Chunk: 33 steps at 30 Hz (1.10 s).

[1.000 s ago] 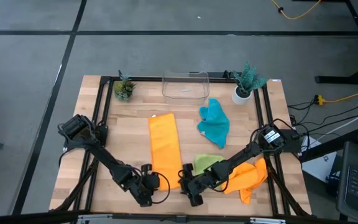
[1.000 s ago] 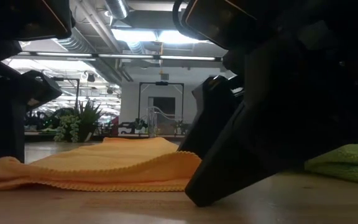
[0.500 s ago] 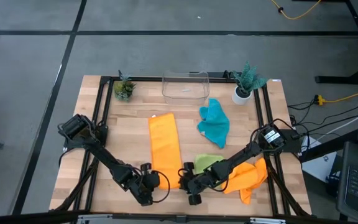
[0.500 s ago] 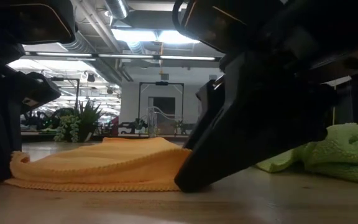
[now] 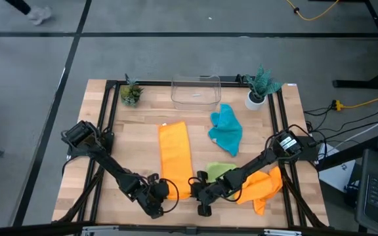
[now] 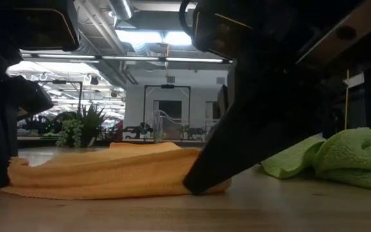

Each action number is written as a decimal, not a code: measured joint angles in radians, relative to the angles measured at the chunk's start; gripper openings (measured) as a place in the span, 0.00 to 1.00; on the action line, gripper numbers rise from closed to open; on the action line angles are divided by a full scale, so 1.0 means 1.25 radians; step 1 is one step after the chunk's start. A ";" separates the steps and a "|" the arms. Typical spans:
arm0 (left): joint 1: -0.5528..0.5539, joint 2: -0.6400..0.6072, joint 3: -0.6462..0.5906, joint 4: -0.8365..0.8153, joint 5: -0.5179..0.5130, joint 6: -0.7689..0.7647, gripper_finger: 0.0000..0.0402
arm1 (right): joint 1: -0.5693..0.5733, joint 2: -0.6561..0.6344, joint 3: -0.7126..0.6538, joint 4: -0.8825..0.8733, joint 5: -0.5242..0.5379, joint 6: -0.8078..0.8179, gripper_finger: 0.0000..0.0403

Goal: Fold microfiber towels
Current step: Fold the orange towel

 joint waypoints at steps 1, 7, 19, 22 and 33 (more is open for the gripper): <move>0.000 0.001 0.000 0.013 0.004 -0.009 0.00 | 0.001 -0.003 0.000 -0.003 -0.002 0.013 0.02; -0.005 0.003 0.073 0.012 0.024 -0.015 0.00 | 0.014 -0.051 -0.003 -0.029 -0.045 0.077 0.01; -0.027 0.001 0.387 -0.393 -0.058 0.010 0.00 | 0.050 -0.122 0.228 -0.387 0.028 -0.016 0.01; -0.030 0.000 0.455 -0.542 -0.116 0.011 0.00 | 0.045 -0.122 0.299 -0.480 0.140 -0.079 0.01; -0.009 -0.002 0.513 -0.793 -0.208 0.007 0.00 | -0.041 -0.122 0.353 -0.563 0.213 -0.204 0.01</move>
